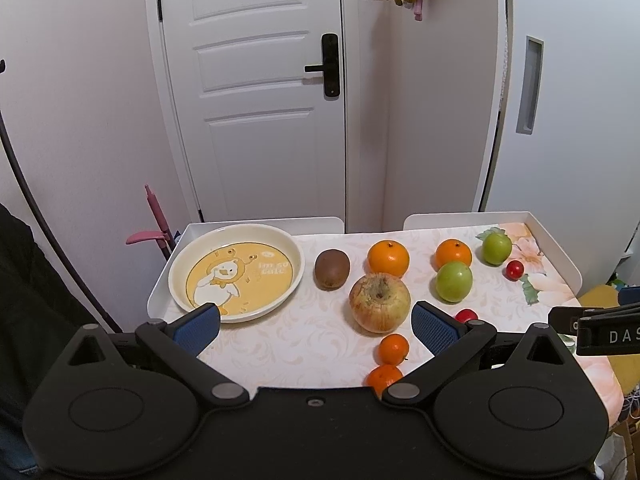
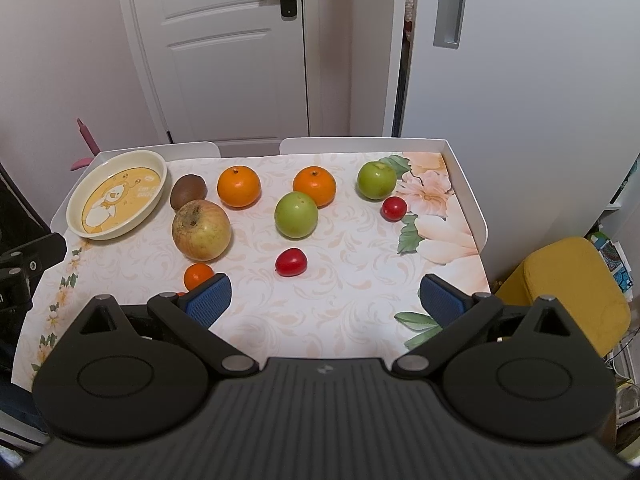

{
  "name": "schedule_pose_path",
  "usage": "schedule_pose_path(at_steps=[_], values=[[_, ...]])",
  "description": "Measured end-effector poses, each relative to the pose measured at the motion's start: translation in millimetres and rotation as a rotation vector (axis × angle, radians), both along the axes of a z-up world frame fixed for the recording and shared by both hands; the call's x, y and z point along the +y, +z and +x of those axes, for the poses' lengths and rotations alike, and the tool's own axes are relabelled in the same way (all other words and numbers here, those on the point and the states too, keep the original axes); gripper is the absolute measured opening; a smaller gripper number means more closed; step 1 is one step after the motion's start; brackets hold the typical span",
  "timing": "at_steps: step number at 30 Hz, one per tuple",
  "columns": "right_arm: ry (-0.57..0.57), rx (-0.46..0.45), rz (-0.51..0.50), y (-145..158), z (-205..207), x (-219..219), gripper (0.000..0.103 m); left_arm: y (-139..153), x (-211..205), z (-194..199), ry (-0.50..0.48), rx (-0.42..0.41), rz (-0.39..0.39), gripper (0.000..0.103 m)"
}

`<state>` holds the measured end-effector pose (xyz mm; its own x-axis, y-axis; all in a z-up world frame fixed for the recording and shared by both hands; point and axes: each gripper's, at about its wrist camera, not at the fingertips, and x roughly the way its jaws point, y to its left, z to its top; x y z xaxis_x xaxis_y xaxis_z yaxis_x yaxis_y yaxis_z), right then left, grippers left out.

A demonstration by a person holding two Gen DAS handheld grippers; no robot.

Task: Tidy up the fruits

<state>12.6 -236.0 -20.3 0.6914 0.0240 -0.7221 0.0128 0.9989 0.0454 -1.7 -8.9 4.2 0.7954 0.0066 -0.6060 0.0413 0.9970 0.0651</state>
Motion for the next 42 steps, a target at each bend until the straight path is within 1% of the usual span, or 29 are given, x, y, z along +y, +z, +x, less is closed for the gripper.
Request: schedule_pose_path(at_steps=[42], values=[[0.003,-0.010,0.005,6.1,7.3,0.2,0.103,2.2,-2.0,3.4,0.003,-0.018,-0.005,0.103]])
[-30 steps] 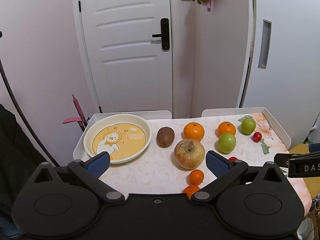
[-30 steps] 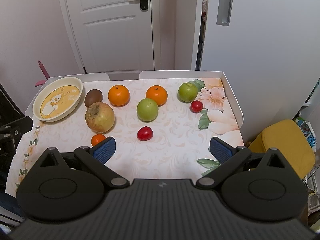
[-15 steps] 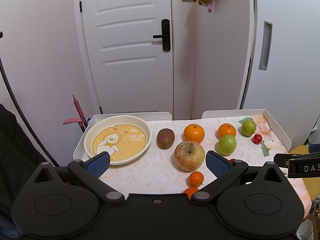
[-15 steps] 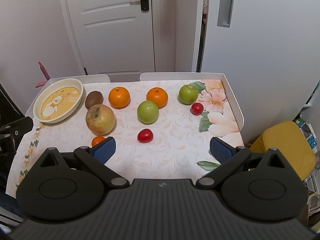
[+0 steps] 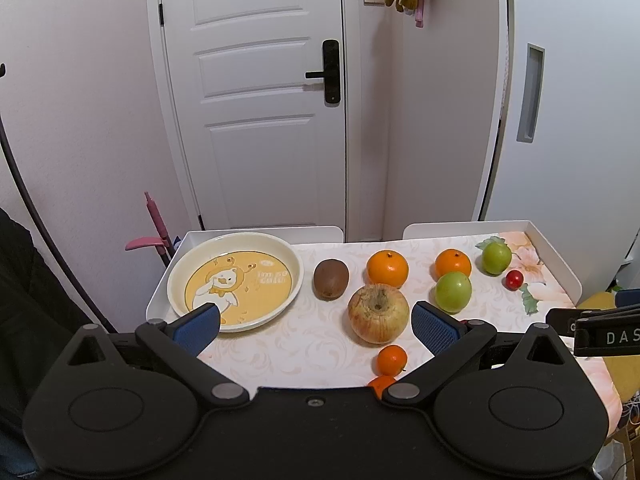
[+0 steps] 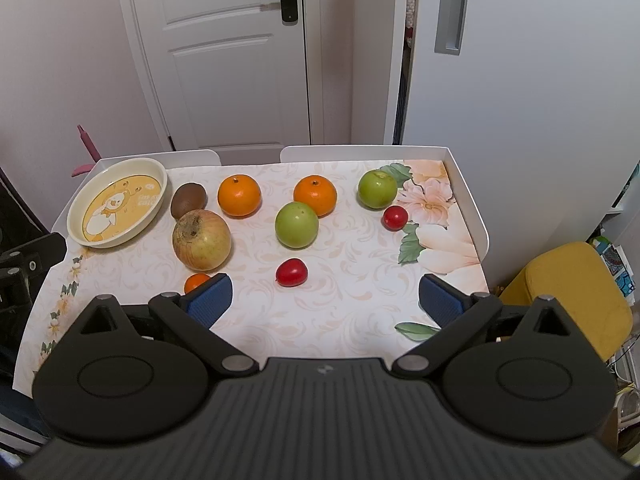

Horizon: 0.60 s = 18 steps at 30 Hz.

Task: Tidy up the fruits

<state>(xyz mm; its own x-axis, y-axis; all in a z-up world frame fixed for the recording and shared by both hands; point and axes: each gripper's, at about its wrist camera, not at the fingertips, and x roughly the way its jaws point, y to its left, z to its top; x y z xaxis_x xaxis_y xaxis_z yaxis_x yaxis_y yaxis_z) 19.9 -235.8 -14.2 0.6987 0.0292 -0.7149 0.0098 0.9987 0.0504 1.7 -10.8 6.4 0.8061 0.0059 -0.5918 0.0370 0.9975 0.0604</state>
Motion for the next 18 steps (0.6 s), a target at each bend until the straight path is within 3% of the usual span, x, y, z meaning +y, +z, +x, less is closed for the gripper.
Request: schedule_pose_path(at_steps=[18], values=[[-0.014,-0.019,0.025,-4.5,10.3,-3.5,0.103,2.5,4.8,14.3,-0.036,-0.012,0.021,0.103]])
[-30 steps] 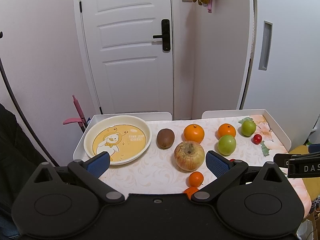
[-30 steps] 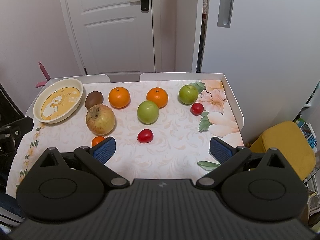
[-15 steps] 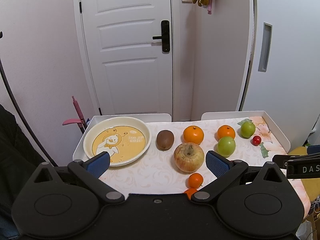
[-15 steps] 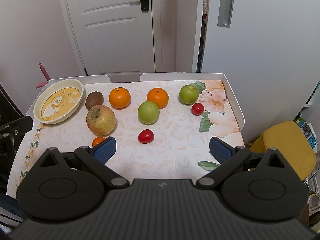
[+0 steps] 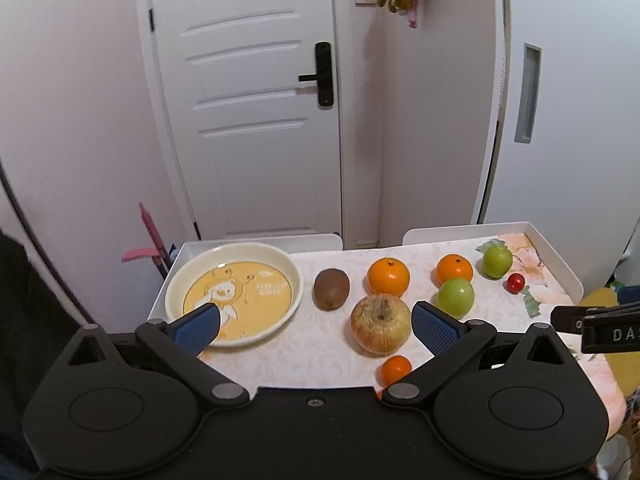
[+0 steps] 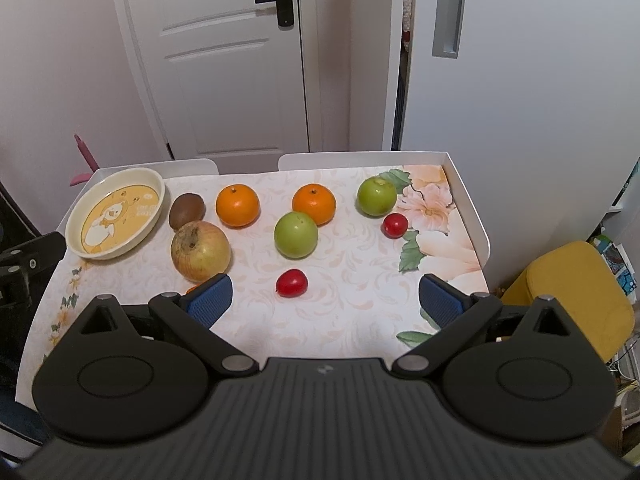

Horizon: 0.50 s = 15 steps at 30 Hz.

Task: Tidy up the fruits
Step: 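Grasp the large yellow apple with the left tool while the right tool grasps the green apple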

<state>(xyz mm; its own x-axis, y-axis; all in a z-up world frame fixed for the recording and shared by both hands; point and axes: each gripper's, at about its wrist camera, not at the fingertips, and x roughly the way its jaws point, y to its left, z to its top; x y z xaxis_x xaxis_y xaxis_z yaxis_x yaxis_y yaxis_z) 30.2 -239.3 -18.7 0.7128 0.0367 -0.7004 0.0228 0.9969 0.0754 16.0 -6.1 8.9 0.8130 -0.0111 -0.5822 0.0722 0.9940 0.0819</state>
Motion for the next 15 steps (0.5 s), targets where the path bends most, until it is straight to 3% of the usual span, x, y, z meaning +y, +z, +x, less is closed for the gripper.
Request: schedule_pose_path(at_steps=[15], values=[[0.100,-0.014,0.068,-58.9,69.7,-25.3,0.103,-70.9,-20.6,62.9,-0.062,0.007,0.009,0.103]])
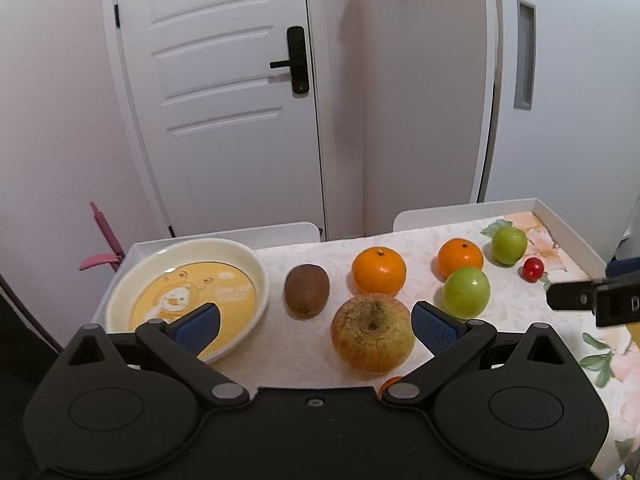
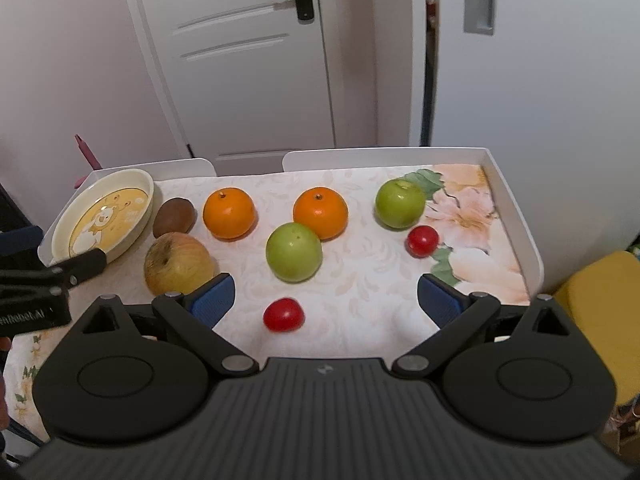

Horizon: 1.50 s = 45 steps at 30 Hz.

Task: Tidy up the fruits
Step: 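Grasp the large yellow apple with the left tool while the right tool grasps the green apple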

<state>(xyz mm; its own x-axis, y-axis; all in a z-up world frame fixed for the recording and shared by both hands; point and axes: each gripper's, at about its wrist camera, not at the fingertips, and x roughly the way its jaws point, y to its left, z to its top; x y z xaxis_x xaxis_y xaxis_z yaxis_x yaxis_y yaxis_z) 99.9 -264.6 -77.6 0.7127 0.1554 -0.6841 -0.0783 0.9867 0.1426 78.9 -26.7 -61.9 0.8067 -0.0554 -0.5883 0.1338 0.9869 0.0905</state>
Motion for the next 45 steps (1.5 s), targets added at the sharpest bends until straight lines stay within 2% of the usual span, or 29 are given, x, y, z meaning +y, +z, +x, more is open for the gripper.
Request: schedule_pose_path(at_steps=[9,16,21,24,28,34,45], values=[[0.067,0.017,0.064,-27.7,42.1,-8.0,0.103,-35.3,-23.6,25.2,-0.017,0.020,0.002,0.102],[0.083,0.056,0.117,-45.0,63.9,-7.0,0.103,-57.3,-40.1,42.1,-0.015,0.052,0.013,0.095],[0.088,0.078,0.157,-54.4,76.5,-4.0,0.098,-69.7,-43.4,52.8,0.005,0.076,0.016,0.091],[0.094,0.089,0.172,-59.4,81.8,-0.1,0.096,-74.7,-42.8,57.1,0.009,0.088,0.004,0.089],[0.103,0.101,0.180,-64.4,87.2,4.6,0.092,-78.4,-44.2,59.8,-0.003,0.105,-0.008,0.080],[0.111,0.112,0.183,-69.7,91.7,8.9,0.084,-78.1,-44.1,58.7,-0.008,0.099,-0.007,0.080],[0.116,0.107,0.161,-69.4,93.0,15.1,0.078,-77.8,-42.8,57.6,0.002,0.093,0.002,0.079]])
